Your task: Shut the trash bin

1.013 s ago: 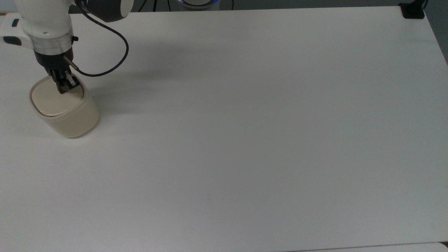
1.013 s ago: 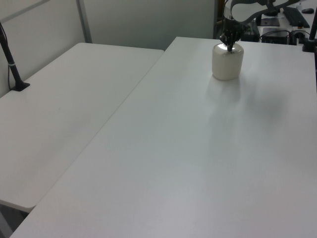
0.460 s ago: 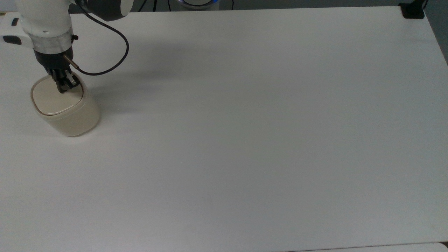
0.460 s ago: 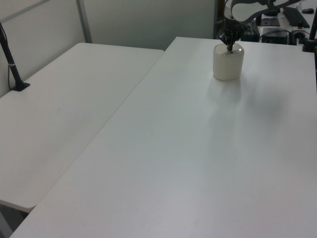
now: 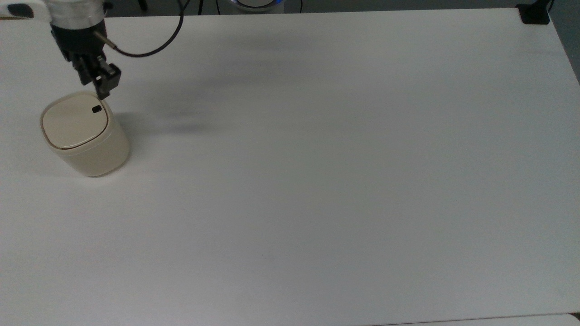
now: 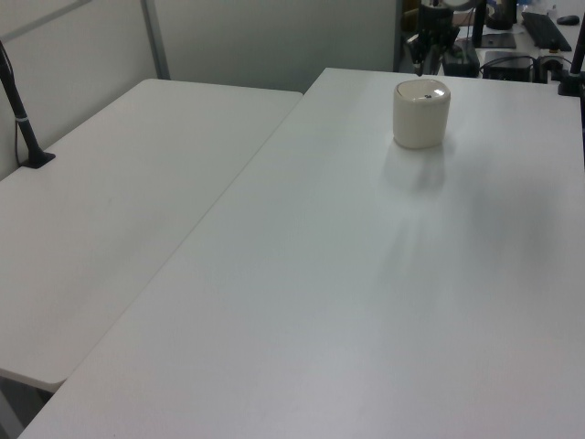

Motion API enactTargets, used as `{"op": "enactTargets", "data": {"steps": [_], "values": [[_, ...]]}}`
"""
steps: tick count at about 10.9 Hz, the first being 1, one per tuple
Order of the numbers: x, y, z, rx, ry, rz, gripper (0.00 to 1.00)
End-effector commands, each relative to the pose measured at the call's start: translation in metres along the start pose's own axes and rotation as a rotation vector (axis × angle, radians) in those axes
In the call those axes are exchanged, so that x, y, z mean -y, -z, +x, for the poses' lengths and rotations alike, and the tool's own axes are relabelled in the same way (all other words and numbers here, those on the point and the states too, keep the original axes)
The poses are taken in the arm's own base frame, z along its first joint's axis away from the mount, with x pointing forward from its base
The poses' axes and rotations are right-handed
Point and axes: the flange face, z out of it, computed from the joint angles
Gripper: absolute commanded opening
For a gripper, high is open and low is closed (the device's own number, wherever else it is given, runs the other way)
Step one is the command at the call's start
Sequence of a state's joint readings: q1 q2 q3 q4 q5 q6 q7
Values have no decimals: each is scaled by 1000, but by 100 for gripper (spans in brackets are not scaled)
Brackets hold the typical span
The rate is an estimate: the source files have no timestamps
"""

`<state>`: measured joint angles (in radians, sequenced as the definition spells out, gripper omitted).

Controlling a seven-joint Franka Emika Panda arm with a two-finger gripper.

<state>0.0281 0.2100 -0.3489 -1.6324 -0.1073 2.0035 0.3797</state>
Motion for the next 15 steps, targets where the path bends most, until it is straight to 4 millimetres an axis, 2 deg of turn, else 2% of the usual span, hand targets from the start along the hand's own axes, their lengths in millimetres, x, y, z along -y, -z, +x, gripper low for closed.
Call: {"op": "enactTargets", "data": {"steps": [1,4,6,9,11,15], "values": [[41,54,-54,95,200,60,100],[77,80,-84,146,467,157,100],[79,91,-85,127,580,188,100],[76,99,-87,118,587,185,100],[67,97,-85,137,577,179,100],[67,98,-85,141,574,186,100]]}}
